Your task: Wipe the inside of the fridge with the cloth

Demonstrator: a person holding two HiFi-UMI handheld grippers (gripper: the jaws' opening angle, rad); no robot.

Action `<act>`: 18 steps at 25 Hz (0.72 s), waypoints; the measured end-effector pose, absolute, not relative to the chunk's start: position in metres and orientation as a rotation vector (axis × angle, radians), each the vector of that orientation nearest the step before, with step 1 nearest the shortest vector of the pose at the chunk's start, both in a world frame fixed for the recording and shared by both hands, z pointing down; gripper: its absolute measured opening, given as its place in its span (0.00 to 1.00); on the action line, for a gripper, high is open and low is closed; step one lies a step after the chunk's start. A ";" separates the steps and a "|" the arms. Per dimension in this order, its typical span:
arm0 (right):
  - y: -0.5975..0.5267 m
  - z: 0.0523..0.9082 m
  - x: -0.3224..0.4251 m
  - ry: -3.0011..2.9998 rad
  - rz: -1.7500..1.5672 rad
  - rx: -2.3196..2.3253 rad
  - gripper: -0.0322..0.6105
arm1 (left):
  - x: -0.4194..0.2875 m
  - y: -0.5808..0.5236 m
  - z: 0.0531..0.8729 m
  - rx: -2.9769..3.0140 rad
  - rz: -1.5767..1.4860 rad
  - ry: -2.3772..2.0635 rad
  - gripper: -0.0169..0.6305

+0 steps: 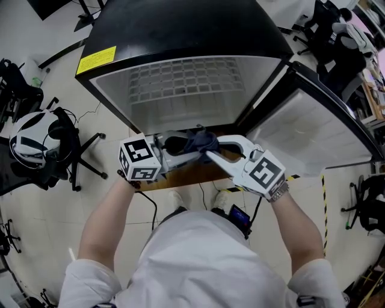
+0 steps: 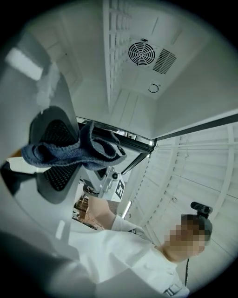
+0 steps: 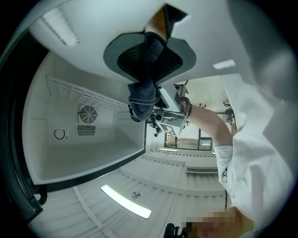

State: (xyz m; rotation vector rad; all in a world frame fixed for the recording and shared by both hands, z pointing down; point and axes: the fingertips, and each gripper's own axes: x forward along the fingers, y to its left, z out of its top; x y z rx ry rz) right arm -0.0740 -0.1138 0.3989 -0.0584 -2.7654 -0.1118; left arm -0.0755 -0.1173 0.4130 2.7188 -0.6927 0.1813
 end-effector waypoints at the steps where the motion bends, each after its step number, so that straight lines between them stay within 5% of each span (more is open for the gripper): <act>1: -0.115 0.399 -0.074 -2.760 -0.112 -0.048 0.14 | -0.076 -0.118 0.413 2.722 0.188 -0.707 0.17; 18: -0.166 0.412 -0.033 -2.714 -0.014 0.430 0.19 | -0.110 -0.203 0.459 2.482 0.311 -1.491 0.14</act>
